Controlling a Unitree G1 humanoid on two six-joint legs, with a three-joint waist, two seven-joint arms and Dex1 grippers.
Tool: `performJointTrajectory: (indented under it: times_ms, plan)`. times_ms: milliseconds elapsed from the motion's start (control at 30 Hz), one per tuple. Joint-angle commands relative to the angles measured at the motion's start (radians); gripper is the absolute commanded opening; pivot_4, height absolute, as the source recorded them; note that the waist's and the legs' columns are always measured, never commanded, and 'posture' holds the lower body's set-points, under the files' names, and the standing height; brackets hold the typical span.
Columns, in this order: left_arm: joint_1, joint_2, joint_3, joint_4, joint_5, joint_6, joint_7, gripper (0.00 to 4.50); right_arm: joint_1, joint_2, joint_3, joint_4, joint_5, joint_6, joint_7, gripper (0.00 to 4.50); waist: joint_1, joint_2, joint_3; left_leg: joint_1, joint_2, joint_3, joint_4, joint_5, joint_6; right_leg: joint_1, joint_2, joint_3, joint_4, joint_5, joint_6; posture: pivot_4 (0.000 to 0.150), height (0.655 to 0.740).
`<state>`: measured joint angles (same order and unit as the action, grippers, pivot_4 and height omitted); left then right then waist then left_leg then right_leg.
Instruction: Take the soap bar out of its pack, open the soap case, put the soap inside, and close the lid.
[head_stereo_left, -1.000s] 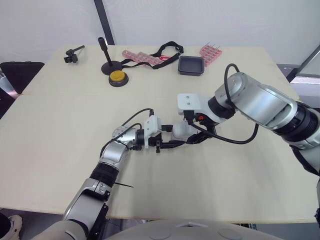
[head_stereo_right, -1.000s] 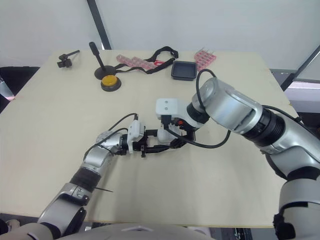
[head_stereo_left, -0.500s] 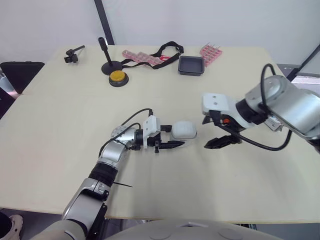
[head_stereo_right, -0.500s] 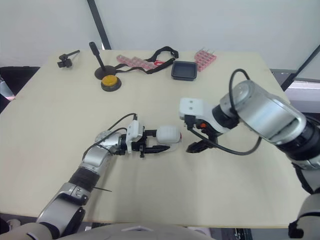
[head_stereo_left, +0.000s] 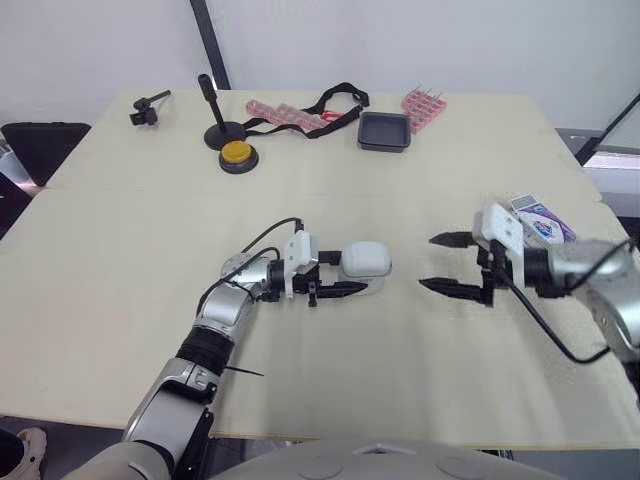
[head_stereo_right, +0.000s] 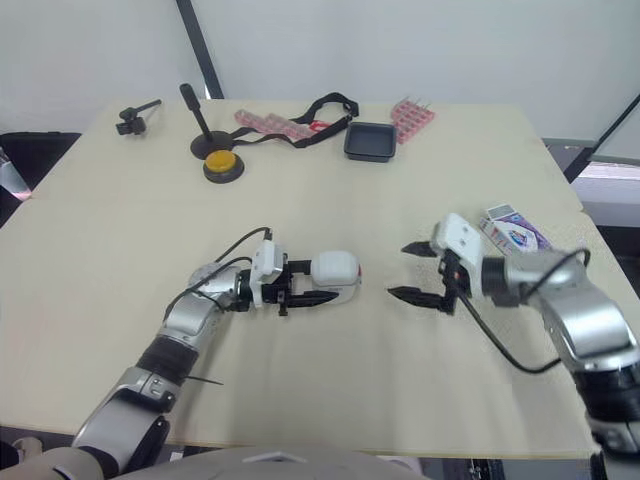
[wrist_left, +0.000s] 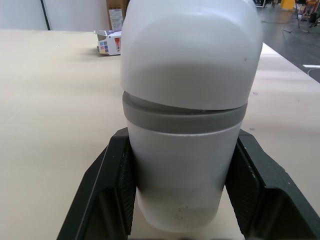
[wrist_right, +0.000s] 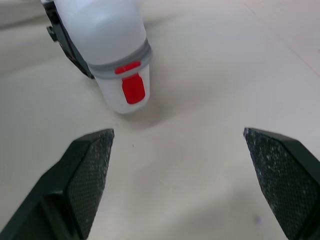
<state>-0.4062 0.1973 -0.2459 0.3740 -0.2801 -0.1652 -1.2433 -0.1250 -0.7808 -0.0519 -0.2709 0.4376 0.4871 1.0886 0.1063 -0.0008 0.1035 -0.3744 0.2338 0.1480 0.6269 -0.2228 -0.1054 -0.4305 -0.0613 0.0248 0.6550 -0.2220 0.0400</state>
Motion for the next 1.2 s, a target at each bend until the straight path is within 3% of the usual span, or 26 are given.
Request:
performJointTrajectory:
  times_ms: [33,167,367,633,867,1200]
  plan:
    - [-0.001,0.012,0.016,-0.035,-0.015,0.009,-0.001,1.94,0.105,0.097,-0.115,0.060,0.014,-0.237,-0.011,4.47,-0.003,-0.001,0.000,0.000,0.000,0.000,0.000,0.000,0.000,0.000,0.000,0.000,0.000,0.000,0.000,0.150,0.7291]
    - [-0.002,0.020,0.014,-0.042,-0.014,0.013,0.001,1.94,0.199,0.172,-0.133,0.130,-0.012,-0.408,0.005,4.47,-0.010,0.000,0.000,0.000,0.000,0.000,0.000,0.000,0.001,0.000,0.000,-0.001,-0.001,0.000,0.000,0.150,0.7291]
    - [-0.001,0.026,0.015,-0.055,-0.015,0.023,0.005,1.94,0.250,0.217,-0.134,0.216,-0.058,-0.598,-0.014,2.64,-0.029,0.000,0.000,0.000,0.000,0.000,0.000,0.000,0.002,0.000,-0.001,-0.001,-0.001,0.000,-0.001,0.150,0.7291]
    - [0.001,0.026,0.012,-0.060,-0.018,0.032,-0.001,1.94,0.236,0.192,-0.140,0.223,-0.045,-0.633,-0.026,0.03,-0.029,0.000,0.000,0.000,0.000,0.000,0.000,0.000,0.002,0.000,-0.001,-0.001,-0.002,0.000,-0.001,0.150,0.7291]
    - [0.001,0.024,0.011,-0.063,-0.019,0.037,-0.004,1.94,0.110,0.158,-0.149,0.077,0.039,-0.531,-0.075,0.03,-0.033,0.001,0.000,0.000,0.000,0.000,0.000,0.000,0.003,0.000,-0.001,0.000,-0.002,0.000,0.000,0.150,0.7291]
    - [0.005,0.023,0.011,-0.069,-0.019,0.039,-0.004,1.94,-0.074,0.141,0.013,-0.207,0.072,-0.215,-0.199,0.03,-0.027,0.001,0.000,0.001,-0.001,-0.001,-0.001,0.000,0.002,0.001,0.001,-0.002,-0.003,0.000,0.000,0.150,0.7291]
